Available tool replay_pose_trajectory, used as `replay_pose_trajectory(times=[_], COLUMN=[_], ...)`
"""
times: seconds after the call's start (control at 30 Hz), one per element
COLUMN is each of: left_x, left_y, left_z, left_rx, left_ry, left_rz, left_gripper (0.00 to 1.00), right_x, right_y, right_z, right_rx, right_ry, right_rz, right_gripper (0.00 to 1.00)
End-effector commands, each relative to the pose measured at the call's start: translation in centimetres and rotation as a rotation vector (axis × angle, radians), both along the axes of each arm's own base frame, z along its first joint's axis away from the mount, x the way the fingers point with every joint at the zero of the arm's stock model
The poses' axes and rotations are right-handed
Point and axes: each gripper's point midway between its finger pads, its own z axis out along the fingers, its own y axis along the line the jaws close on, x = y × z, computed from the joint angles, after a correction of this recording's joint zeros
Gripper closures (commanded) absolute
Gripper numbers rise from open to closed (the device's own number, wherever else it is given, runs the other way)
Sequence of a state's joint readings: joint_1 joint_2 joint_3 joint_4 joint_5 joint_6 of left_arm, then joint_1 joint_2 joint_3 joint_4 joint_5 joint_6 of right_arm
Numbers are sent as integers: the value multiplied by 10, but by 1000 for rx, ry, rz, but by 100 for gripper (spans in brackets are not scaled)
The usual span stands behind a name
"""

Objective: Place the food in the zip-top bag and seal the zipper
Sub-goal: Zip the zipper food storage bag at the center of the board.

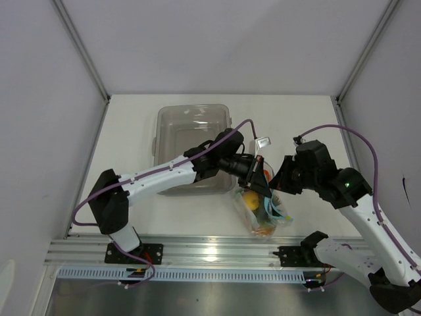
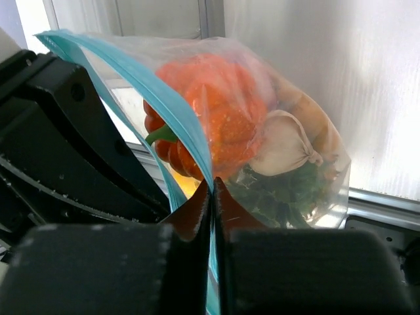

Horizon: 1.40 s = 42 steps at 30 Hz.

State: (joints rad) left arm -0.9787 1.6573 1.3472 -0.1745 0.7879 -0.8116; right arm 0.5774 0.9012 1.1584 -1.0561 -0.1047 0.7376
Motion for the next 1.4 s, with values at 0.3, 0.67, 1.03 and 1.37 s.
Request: replay_pose_trajectory(times=[0.3,0.67,1.03,1.37], left_x=[19,24,29,32], left_y=[1,9,12,10], left_z=[2,8,16,19], left_rx=[-37,-49,-64,-68], left_ry=[-15,-28,-33,-33], left_rz=[182,208,215,210], left_gripper=[99,99,99,99], right_x=[-4,-19,-61,-66], right_y=[-7,-20,-23,-34], right_z=[10,24,-5,-28], right_rx=[-50,-98,-91,-149], right_ry=[-81,-134,-71,-53], right_rz=[70,144,323,335], right_gripper=[62,23,21,54])
